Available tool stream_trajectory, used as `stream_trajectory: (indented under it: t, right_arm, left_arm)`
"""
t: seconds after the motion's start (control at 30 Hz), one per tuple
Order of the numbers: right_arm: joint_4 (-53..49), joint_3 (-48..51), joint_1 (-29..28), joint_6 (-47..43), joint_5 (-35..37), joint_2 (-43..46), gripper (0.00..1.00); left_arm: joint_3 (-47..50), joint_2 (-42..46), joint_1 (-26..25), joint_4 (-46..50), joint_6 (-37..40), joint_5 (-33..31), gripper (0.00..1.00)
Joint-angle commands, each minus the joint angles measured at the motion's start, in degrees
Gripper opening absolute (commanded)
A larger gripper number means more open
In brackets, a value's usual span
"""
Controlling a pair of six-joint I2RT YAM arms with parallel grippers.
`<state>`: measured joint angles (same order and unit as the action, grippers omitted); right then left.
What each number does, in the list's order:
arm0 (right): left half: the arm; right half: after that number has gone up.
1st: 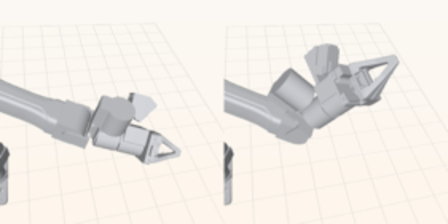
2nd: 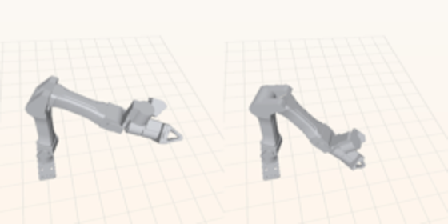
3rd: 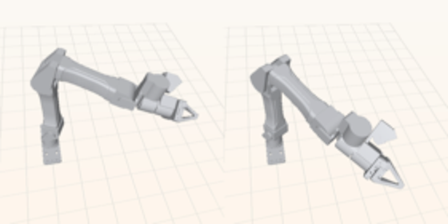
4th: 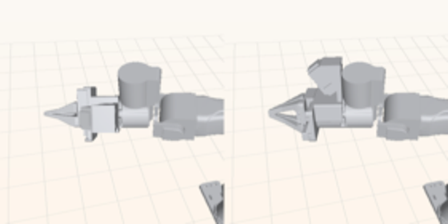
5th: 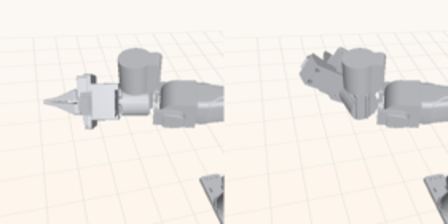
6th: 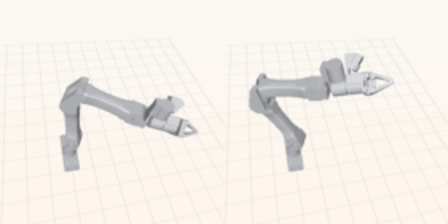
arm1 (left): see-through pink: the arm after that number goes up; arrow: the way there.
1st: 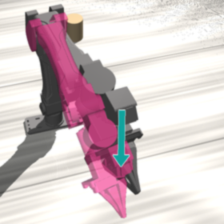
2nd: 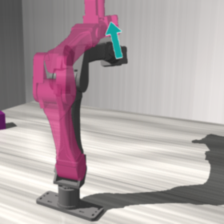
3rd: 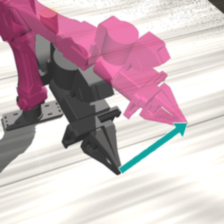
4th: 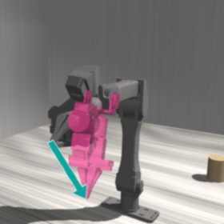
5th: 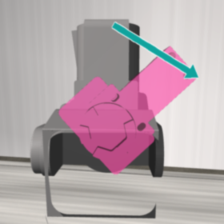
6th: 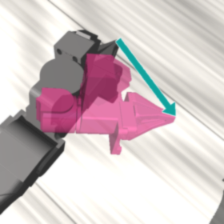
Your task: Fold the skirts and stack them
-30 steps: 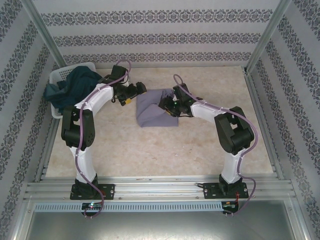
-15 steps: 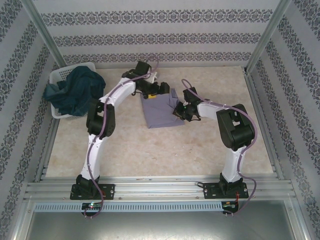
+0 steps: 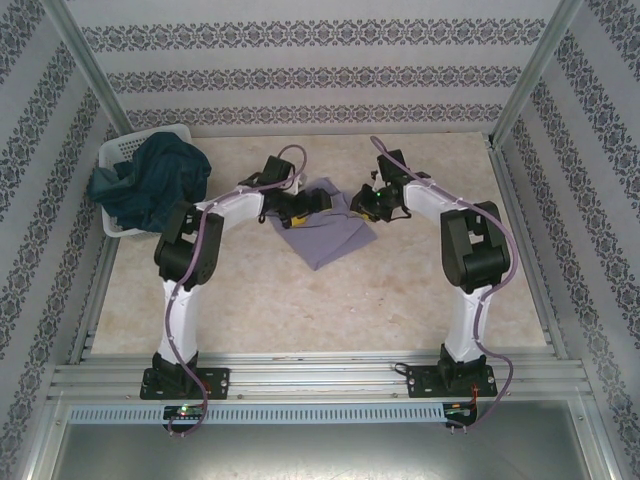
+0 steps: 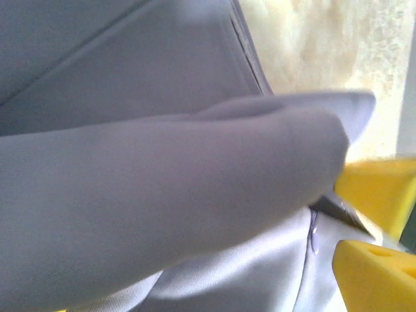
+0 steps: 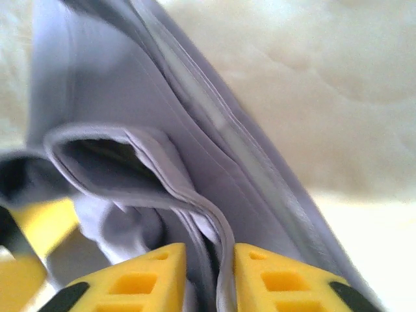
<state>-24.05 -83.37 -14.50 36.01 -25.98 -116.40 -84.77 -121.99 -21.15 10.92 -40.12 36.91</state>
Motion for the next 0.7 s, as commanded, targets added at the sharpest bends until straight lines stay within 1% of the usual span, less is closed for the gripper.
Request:
stream_trajectory:
  t: [0.0, 0.07, 0.1, 0.17, 0.2, 0.23, 0.3, 0.37, 0.43, 0.5, 0.57, 0.6, 0.67]
  right_arm:
    - [-2.42, -5.22, -0.73, -3.33, -6.4, -4.61, 0.23]
    - [-2.87, -8.87, -1.6, -4.08, -8.25, -6.8, 0.25]
    - [-3.9, -10.48, -1.91, -3.98, -6.4, -7.02, 0.27]
    - [-5.42, -11.41, -1.94, -1.87, 1.39, -5.23, 0.36]
    - [-5.61, -10.4, -1.64, 0.19, 6.57, -3.19, 0.41]
    - [-4.48, -8.23, -1.13, 2.13, 10.48, -0.75, 0.49]
    - [-0.74, -2.45, 0.09, 5.12, 13.95, 4.36, 0.58]
    - [1.32, 2.91, 0.83, 6.39, 15.18, 8.75, 0.63]
    - [1.71, 7.11, 0.97, 4.9, 13.3, 11.66, 0.66]
    - [2.38, 10.16, 0.84, 3.66, 8.51, 12.99, 0.67]
    - [4.1, 13.2, 0.6, 4.18, 4.02, 13.69, 0.72]
    - [5.45, 14.71, 0.33, 4.86, 2.3, 14.06, 0.74]
    - [7.17, 16.13, -0.86, 5.21, 0.84, 14.65, 0.74]
  left_arm:
    - [10.87, 4.2, -3.06, -12.25, -14.55, 2.64, 1.0]
    - [14.2, 9.17, -5.2, -16.45, -18.06, 2.42, 1.0]
    - [14.55, 12.18, -5.93, -16.25, -18.16, 1.74, 1.0]
    - [13.5, 17.81, -6.35, -10.83, -14.97, -0.96, 1.0]
    - [12.23, 20.69, -6.12, -6.25, -11.69, -3.67, 1.0]
    - [10.48, 22.65, -5.88, -0.76, -7.26, -6.56, 1.0]
    - [6.35, 23.88, -5.42, 9.53, 2.46, -11.71, 1.0]
    - [0.91, 21.66, -5.18, 20.43, 13.86, -17.35, 1.0]
    - [-4.97, 17.11, -5.11, 29.05, 24.15, -23.12, 1.0]
    - [-10.47, 12.12, -5.12, 34.71, 32.24, -25.62, 0.94]
    - [-15.36, 7.45, -5.0, 37.52, 37.75, -25.67, 0.88]
    - [-17.71, 5.25, -4.74, 38.42, 39.72, -24.43, 0.84]
    - [-21.42, 1.56, -4.03, 39.61, 41.98, -20.46, 0.78]
